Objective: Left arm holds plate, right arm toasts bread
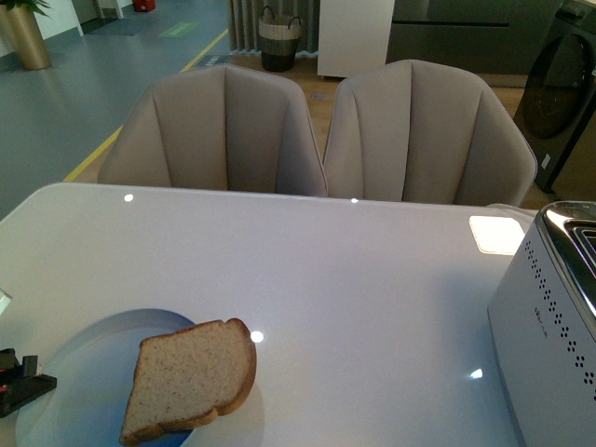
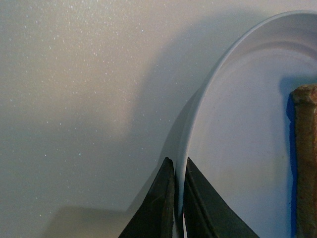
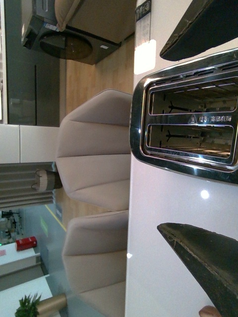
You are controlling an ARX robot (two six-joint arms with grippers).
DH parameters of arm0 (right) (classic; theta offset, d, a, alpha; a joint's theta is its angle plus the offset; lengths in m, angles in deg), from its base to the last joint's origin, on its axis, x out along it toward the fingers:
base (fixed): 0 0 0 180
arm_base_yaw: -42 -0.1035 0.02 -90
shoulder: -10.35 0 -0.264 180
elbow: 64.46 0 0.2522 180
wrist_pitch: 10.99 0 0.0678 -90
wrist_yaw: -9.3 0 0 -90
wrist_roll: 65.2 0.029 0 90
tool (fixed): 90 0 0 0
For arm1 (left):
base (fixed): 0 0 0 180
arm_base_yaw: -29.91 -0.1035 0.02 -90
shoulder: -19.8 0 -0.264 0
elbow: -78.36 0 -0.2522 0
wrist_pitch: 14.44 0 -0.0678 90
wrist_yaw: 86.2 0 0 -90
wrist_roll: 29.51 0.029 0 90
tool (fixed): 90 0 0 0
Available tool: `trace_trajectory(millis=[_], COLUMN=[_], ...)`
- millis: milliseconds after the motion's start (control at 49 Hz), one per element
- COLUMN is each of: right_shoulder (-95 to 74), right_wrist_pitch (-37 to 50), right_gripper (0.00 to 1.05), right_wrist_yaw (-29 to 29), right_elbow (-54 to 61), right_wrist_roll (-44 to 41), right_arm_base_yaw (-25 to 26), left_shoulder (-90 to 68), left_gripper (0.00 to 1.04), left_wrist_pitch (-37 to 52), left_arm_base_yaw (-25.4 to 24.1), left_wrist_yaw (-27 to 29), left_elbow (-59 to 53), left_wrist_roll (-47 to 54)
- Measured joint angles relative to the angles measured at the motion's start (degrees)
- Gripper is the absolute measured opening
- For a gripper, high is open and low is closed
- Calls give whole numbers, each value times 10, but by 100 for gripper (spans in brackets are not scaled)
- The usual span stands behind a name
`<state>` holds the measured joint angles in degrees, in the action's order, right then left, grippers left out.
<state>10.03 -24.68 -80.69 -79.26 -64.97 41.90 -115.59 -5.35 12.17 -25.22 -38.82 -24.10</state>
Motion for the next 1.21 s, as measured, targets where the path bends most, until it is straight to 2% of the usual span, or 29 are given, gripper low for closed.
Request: trace_trajectory(millis=[327, 633, 960, 1205], right_shoulder=[0, 0, 0, 0], right_wrist_pitch=[0, 0, 0, 0], right_gripper=[96, 96, 96, 96], right_wrist_yaw=[0, 0, 0, 0], right_elbow=[0, 0, 0, 0], right_wrist_roll=[0, 0, 0, 0], right_arm_base_yaw=[0, 0, 0, 0], left_shoulder=[71, 196, 344, 410], left_gripper=[3, 3, 3, 3], left_wrist_pitch=[-63, -128, -195, -207], left_arm_base_yaw=[-57, -47, 48, 158], left_wrist_yaw=[-29, -70, -65, -31], left_elbow=[2, 0, -13, -34], left_wrist_roll=[-41, -79, -140, -198])
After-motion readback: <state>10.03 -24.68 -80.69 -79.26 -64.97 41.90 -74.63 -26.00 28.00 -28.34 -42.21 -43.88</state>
